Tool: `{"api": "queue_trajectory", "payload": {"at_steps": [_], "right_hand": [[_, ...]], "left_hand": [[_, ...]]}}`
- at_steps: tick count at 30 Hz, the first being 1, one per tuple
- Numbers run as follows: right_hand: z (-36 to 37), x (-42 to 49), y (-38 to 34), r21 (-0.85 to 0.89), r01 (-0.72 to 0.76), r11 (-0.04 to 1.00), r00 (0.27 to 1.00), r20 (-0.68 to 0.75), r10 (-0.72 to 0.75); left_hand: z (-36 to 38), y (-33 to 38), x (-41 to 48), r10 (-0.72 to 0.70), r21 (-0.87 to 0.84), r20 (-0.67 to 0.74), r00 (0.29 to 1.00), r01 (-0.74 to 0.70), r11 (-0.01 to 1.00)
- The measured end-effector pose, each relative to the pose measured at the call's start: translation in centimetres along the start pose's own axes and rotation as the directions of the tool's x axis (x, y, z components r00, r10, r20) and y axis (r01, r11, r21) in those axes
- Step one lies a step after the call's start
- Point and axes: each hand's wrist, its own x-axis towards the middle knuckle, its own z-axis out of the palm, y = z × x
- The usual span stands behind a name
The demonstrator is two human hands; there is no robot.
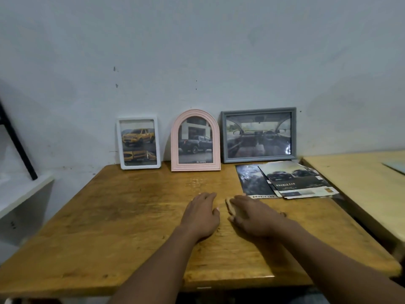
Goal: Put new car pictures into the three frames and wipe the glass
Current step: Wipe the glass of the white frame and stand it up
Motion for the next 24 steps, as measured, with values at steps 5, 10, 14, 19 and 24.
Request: {"api": "queue_trajectory", "payload": {"at_steps": [5,10,14,19,24], "right_hand": [[0.9,-0.3,0.4,0.023,0.034,0.999,0.991,-0.13,-0.031],[-1.4,-1.0,1.1,0.097,0.012,0.995,0.974,-0.225,0.011],[-4.2,-3.5,3.3,0.111,0.003,0.994,0.961,-0.275,0.028],[-6.2,-7.8,6.6,0.038,-0.049,0.998,0.945,-0.321,0.059],[-5.1,-11.2,8.1,-0.068,-0.115,0.991,0.977,-0.186,0.101]], "left_hand": [[0.5,0.3,-0.3,0.001,-0.044,-0.048,0.999,-0.003,0.999],[0.2,1.9,-0.1,0.02,-0.093,-0.045,0.999,-0.024,0.995],[0.7,4.4,0.4,0.064,-0.128,-0.011,0.998,-0.064,0.99],[1.8,8.8,0.7,0.15,-0.099,0.002,0.989,-0.149,0.984],[3.1,10.6,0.5,0.197,-0.046,0.036,0.98,-0.195,0.98]]}}
